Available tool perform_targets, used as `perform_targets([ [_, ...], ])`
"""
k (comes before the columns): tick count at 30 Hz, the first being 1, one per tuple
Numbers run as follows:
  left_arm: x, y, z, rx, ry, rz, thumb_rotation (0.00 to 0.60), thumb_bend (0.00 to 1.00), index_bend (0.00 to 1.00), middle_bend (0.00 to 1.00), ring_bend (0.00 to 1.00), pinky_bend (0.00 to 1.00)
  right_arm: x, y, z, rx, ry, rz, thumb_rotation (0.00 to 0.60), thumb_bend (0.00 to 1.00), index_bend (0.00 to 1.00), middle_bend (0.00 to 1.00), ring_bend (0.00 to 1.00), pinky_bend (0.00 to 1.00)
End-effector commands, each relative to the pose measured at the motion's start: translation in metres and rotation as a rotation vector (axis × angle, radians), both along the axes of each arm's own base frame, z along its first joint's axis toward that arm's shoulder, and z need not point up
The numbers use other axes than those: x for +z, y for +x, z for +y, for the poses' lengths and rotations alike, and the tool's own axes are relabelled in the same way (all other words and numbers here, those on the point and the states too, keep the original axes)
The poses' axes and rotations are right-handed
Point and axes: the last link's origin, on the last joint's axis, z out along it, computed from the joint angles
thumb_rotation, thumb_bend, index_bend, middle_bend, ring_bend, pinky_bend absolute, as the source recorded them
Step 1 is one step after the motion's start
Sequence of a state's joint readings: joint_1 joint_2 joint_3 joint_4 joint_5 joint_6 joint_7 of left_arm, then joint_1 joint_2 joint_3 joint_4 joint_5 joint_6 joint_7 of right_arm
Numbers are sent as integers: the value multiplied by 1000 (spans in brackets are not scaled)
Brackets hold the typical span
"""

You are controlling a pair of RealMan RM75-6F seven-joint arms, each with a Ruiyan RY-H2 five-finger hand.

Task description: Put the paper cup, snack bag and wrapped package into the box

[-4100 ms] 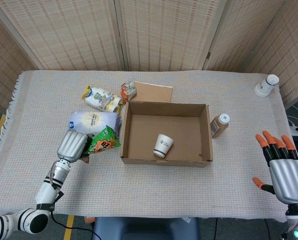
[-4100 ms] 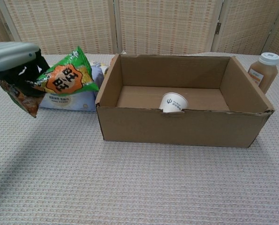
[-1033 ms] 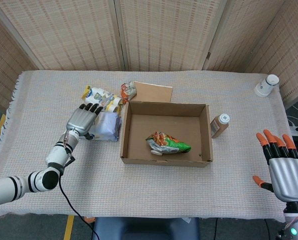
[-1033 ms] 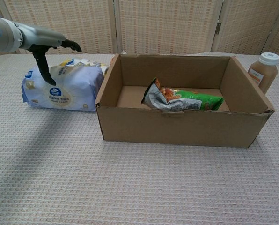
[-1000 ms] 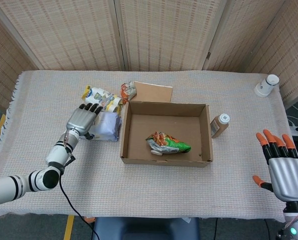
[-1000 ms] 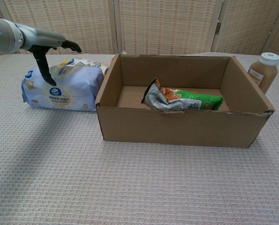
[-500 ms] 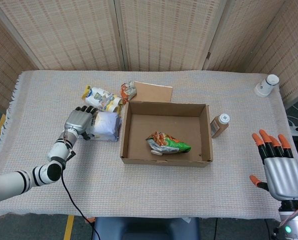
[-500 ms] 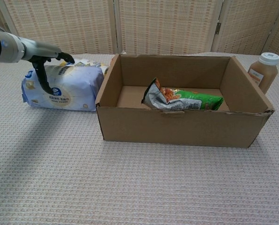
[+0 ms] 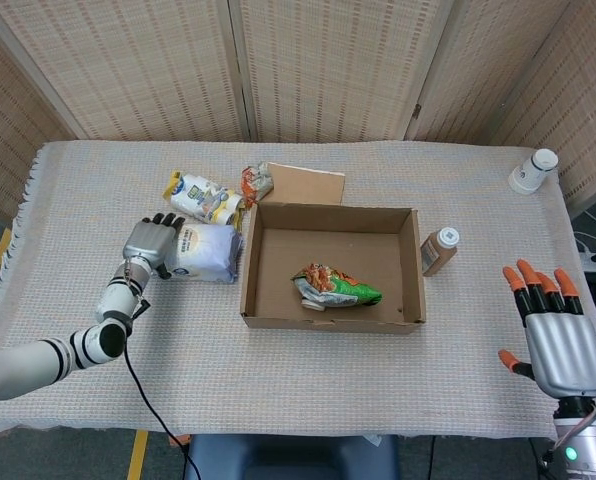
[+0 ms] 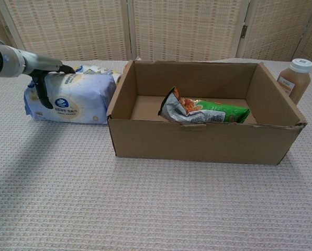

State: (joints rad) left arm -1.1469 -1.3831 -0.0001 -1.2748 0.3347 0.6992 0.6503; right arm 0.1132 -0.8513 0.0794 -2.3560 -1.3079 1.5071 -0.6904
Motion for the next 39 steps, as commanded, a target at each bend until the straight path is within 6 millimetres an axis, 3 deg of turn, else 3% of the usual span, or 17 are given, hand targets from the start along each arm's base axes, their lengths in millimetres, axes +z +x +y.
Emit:
perform_targets([
  [1,-2,1,1,-18,24,-7,600,221,0,128,132,298,0,0,-1,-3,0,1,600,83,68,0,0,0],
  [3,-2,1,1,-29,31,-3,600,249,19,229,215,359,0,0,-1,-5,0,1,600,83,68,0,0,0],
  [8,-2,-1,-1,-40,44,7,600,309,222,443,390,512,-1,0,-1,-6,1,2,600,83,68,0,0,0],
  [13,11,5,-1,-58,75,-3,600,330,349,537,455,564,0,-1,-2,-11,-1,-3,600,83,68,0,0,0],
  [20,54,31,1,-121,149,-6,600,335,456,629,525,616,1,0,-2,-2,1,-10,600,84,68,0,0,0],
  [25,86,60,0,-179,205,-9,600,338,474,647,540,631,3,0,0,7,3,-16,600,84,68,0,0,0],
  [30,105,100,-2,-282,249,-11,600,337,483,654,547,635,4,0,1,11,5,-19,600,83,68,0,0,0],
  [34,106,139,-7,-383,260,-41,600,338,484,654,548,636,5,0,1,8,4,-20,600,83,68,0,0,0],
  [39,88,189,-23,-450,201,-158,600,338,486,656,548,640,2,-1,0,2,16,-17,600,83,68,0,0,0],
])
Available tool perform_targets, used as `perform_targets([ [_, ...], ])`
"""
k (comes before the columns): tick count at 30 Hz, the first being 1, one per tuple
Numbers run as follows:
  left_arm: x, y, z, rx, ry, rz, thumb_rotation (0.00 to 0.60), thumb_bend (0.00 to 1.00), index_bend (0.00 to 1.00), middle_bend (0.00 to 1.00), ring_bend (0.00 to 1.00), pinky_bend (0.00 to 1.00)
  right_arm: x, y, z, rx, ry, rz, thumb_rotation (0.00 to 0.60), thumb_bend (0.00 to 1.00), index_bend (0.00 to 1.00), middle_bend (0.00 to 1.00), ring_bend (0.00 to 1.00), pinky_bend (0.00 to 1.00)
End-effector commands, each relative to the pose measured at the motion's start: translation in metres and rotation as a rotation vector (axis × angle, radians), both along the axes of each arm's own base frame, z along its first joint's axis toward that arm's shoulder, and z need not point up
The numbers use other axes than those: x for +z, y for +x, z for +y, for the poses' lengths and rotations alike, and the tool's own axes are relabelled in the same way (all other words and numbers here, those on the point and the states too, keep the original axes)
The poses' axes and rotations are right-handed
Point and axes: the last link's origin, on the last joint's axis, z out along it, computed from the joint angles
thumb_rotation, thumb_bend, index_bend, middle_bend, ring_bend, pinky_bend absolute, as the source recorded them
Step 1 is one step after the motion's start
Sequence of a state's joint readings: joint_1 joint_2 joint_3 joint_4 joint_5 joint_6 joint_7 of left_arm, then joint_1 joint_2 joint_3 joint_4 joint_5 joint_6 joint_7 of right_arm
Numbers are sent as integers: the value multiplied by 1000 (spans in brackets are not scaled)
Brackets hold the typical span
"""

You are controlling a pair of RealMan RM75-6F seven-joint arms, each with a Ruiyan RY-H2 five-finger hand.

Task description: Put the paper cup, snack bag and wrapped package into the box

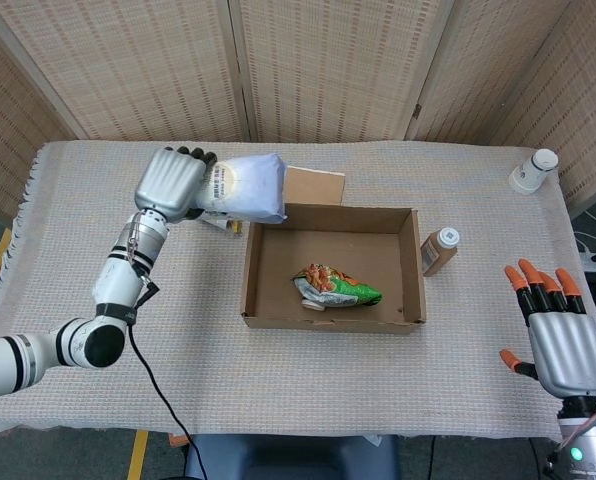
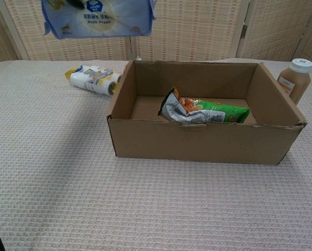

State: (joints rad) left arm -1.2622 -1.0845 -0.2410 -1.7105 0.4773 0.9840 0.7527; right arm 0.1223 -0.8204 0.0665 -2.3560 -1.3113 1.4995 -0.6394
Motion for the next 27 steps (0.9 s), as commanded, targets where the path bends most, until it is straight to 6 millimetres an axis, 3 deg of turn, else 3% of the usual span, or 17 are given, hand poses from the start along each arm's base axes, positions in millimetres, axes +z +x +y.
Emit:
perform_targets([
  [1,-14,35,-11,-50,-52,-61,600,338,487,656,548,640,-3,0,0,-1,13,4,600,83,68,0,0,0],
  [6,-44,75,-28,-96,-117,-128,600,337,488,658,550,641,-4,1,1,7,14,4,600,83,68,0,0,0],
  [12,-82,102,-41,-136,-160,-151,600,337,482,653,549,636,-2,1,2,11,8,0,600,83,68,0,0,0],
  [14,-90,104,-44,-136,-175,-140,600,303,353,525,447,556,-1,2,2,15,5,-3,600,83,68,0,0,0],
  [16,-99,102,-46,-112,-221,-133,600,218,97,207,186,337,1,2,3,18,0,-8,600,83,68,0,0,0],
  [18,-100,105,-46,-103,-233,-166,600,166,0,26,27,165,2,2,3,19,-2,-11,600,83,68,0,0,0],
  [21,-99,104,-44,-116,-214,-183,600,135,0,0,0,67,3,2,4,20,1,-13,600,83,68,0,0,0],
  [27,-87,98,-40,-97,-187,-206,600,127,0,0,0,43,2,1,3,19,10,-10,600,83,68,0,0,0],
])
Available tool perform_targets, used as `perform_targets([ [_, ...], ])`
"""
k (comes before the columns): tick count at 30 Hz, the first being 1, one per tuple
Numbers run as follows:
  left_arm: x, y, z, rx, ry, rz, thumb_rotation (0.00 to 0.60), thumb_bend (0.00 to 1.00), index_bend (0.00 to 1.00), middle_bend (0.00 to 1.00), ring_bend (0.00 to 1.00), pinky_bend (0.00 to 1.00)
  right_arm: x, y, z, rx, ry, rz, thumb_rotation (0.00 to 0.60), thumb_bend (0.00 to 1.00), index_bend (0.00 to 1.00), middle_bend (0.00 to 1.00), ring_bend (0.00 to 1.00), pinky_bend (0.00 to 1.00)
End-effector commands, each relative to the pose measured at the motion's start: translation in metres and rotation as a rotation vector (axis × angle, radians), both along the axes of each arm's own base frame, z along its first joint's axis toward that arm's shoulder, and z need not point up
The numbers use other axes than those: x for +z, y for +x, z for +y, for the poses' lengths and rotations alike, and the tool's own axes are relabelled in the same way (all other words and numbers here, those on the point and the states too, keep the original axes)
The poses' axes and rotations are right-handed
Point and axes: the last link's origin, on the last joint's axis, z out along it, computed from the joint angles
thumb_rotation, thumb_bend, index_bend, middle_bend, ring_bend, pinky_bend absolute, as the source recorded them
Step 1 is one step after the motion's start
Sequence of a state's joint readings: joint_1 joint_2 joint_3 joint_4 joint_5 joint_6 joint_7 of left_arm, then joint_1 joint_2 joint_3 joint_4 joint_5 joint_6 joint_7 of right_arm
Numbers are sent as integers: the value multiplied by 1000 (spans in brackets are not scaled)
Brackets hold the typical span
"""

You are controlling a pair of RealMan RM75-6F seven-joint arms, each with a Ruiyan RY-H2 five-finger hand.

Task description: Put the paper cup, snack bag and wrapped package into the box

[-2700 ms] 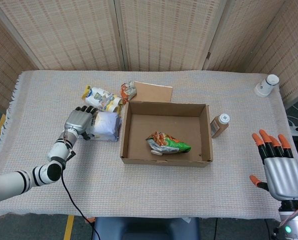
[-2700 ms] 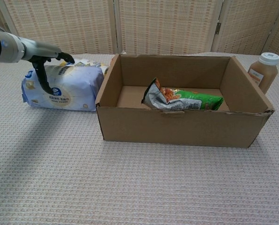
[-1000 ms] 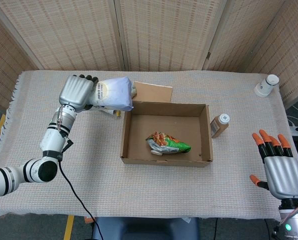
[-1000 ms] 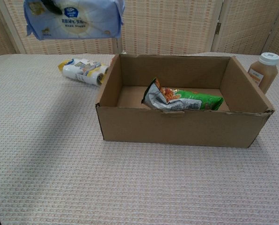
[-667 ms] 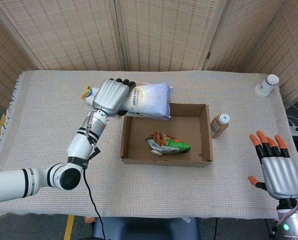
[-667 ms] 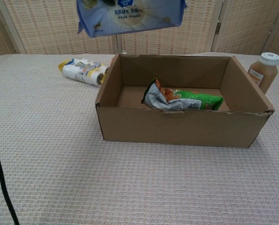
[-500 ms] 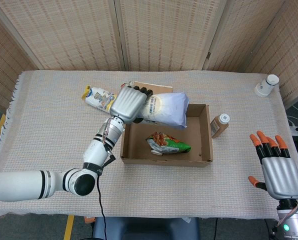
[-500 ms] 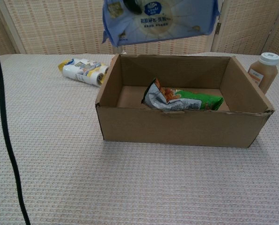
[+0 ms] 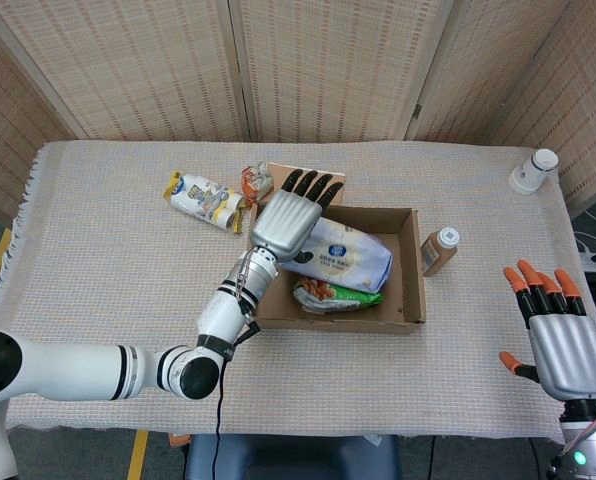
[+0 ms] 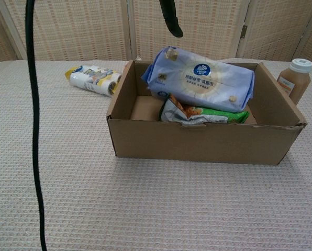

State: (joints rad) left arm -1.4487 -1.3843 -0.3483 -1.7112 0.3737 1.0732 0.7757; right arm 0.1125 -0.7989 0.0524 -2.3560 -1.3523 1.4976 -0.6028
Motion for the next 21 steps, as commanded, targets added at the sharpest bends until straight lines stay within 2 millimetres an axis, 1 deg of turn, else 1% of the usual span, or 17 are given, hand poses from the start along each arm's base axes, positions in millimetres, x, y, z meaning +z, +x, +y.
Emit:
perform_targets([
  [1,11,-7,3,22,19,-9,600,124,0,0,0,43,-1,0,0,-1,5,3,600,83,68,0,0,0],
  [5,27,-19,5,42,42,1,600,129,0,0,0,43,-2,0,0,-3,4,4,600,83,68,0,0,0],
  [6,34,-24,7,51,57,2,600,129,0,0,0,43,-2,0,0,-4,4,4,600,83,68,0,0,0],
  [8,49,-36,7,68,90,0,600,134,0,0,0,46,-2,0,0,-5,6,5,600,83,68,0,0,0],
  [10,67,-54,6,88,121,-6,600,140,0,0,0,52,-3,0,0,-5,10,5,600,83,68,0,0,0],
  [14,106,-100,-2,109,203,15,600,144,0,0,0,59,-5,0,0,-6,20,5,600,83,68,0,0,0],
  [16,127,-130,-11,115,251,30,600,148,0,0,0,62,-6,0,-1,-4,24,4,600,83,68,0,0,0],
  [17,135,-144,-16,115,269,37,600,148,0,0,0,62,-6,0,-1,-2,25,3,600,83,68,0,0,0],
  [18,145,-161,-25,115,290,38,600,148,0,0,0,63,-6,1,-1,-1,23,2,600,83,68,0,0,0],
  [20,159,-188,-39,113,316,27,600,148,0,0,0,62,-6,1,-1,1,22,1,600,83,68,0,0,0],
  [21,165,-205,-50,114,325,15,600,150,0,0,0,62,-6,1,-1,2,22,0,600,83,68,0,0,0],
])
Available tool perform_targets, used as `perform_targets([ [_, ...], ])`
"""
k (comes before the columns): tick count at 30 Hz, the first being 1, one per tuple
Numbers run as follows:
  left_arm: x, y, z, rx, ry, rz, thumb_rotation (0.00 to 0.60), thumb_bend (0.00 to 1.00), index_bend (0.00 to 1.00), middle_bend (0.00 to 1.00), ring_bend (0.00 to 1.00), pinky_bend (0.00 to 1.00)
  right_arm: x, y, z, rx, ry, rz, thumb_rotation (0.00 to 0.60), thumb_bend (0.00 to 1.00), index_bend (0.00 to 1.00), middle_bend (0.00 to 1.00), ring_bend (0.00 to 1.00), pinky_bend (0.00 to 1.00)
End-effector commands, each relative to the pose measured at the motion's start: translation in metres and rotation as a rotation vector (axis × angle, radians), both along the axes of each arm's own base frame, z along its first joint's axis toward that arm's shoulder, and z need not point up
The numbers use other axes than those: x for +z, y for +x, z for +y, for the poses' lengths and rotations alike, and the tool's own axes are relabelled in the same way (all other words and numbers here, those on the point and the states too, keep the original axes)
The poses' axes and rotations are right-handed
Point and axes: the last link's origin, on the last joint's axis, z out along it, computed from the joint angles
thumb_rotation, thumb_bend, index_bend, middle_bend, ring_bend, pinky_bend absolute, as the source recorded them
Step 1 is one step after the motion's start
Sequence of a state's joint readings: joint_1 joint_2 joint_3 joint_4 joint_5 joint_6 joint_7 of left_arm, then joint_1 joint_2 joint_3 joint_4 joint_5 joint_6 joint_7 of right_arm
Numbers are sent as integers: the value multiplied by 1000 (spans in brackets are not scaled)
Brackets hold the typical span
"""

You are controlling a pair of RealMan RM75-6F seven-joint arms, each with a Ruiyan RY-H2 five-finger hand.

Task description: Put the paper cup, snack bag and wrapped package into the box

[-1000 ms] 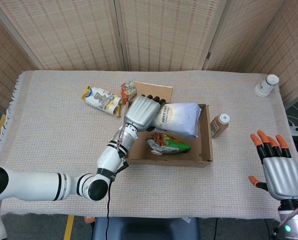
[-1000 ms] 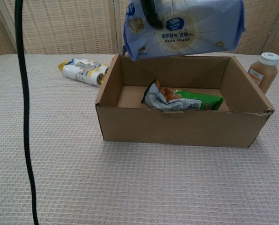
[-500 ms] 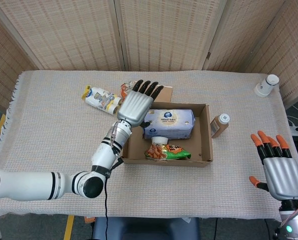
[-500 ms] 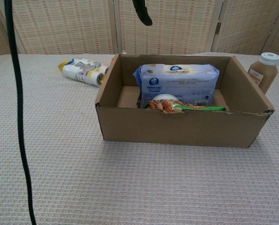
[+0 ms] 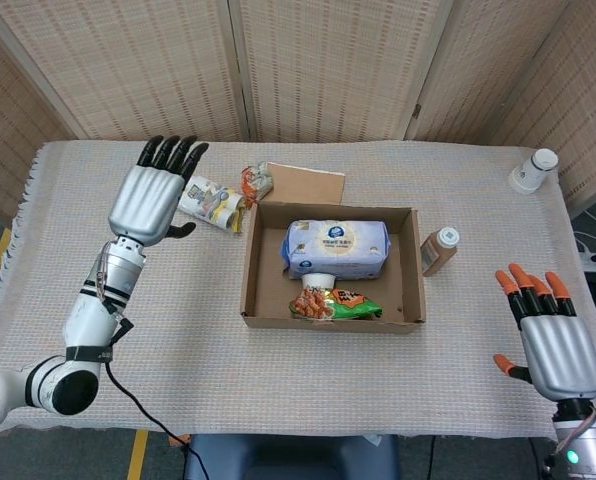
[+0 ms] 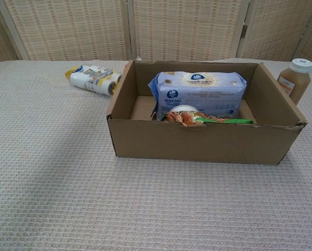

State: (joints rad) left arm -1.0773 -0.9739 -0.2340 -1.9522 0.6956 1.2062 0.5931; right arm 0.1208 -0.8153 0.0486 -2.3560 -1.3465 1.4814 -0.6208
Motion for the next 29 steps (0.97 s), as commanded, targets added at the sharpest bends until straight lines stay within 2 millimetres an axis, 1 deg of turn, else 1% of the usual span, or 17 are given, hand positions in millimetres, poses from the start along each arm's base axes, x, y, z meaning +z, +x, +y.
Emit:
perform_targets([
  [1,43,-85,-49,17,65,-17,600,153,0,0,0,65,0,0,0,0,1,0,600,83,68,0,0,0],
  [2,46,-96,-57,15,66,-16,600,156,0,0,0,69,0,0,0,1,2,0,600,83,68,0,0,0],
  [3,49,-111,-69,11,66,-2,600,158,0,0,0,72,-1,0,1,3,3,0,600,83,68,0,0,0],
  [6,49,-142,-97,-3,40,50,600,157,0,0,0,83,-1,2,1,11,7,-1,600,83,68,0,0,0],
  [12,33,-188,-154,46,-54,126,600,157,0,0,0,96,-3,4,2,27,16,-4,600,83,68,0,0,0],
  [15,27,-205,-173,106,-83,140,600,156,0,0,0,101,-4,4,2,29,23,-4,600,83,68,0,0,0],
  [18,24,-219,-184,151,-87,126,600,157,0,0,0,101,-4,4,3,34,25,-6,600,84,68,0,0,0],
  [23,21,-230,-195,185,-75,89,600,157,0,0,0,101,-5,4,4,32,26,-2,600,83,68,0,0,0],
  [29,16,-236,-193,217,-76,93,600,158,0,0,0,102,-8,3,3,19,49,-7,600,83,68,0,0,0],
])
